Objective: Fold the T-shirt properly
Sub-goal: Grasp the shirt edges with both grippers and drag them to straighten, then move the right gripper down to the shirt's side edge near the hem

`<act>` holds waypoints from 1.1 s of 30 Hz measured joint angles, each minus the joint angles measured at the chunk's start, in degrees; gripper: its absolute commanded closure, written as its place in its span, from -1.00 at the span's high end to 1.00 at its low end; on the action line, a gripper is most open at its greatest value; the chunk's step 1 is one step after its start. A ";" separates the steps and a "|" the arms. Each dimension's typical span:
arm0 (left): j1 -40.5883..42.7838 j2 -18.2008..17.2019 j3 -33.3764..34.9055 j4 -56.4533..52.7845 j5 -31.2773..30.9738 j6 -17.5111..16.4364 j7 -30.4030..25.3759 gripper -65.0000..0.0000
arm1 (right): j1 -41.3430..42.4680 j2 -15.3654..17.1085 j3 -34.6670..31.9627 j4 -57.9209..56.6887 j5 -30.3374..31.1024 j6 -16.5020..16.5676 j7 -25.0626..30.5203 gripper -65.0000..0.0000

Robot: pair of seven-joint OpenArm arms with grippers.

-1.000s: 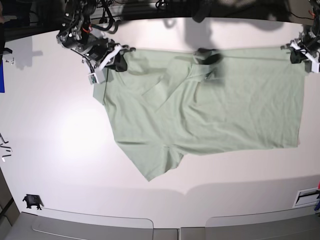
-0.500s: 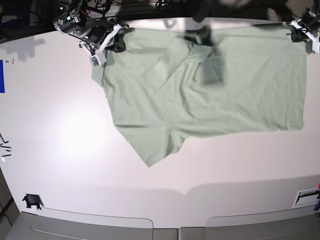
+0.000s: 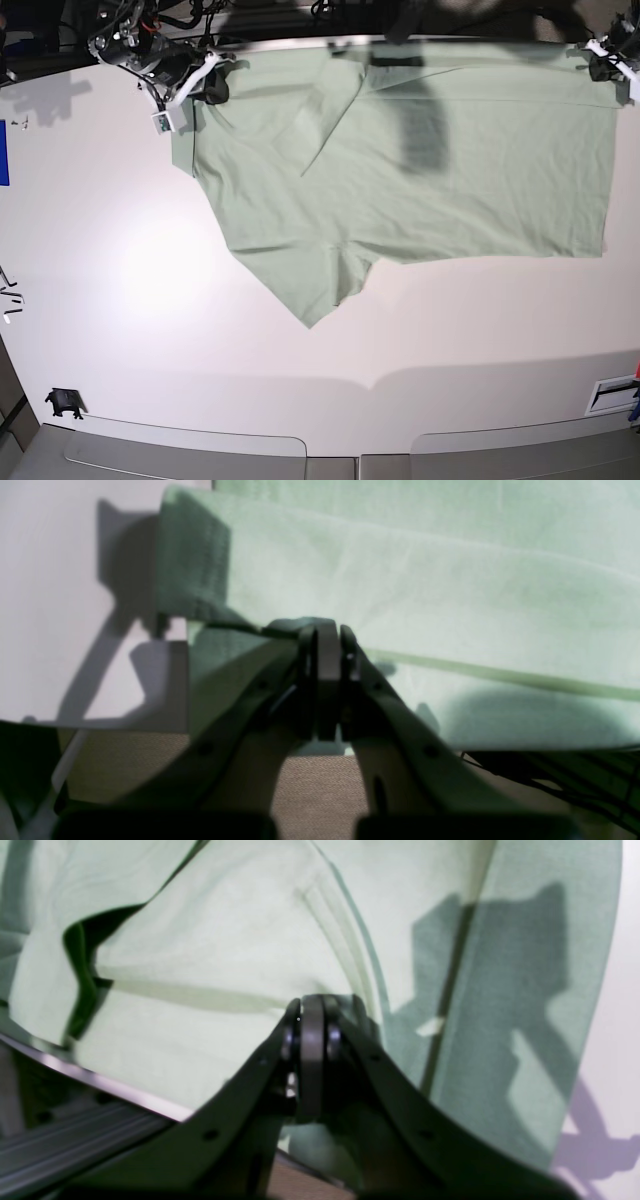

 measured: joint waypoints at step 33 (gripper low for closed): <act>0.00 -0.04 0.00 11.87 3.02 0.20 -8.13 -0.48 | 20.74 -0.46 0.02 5.33 -6.36 -0.42 14.51 -0.03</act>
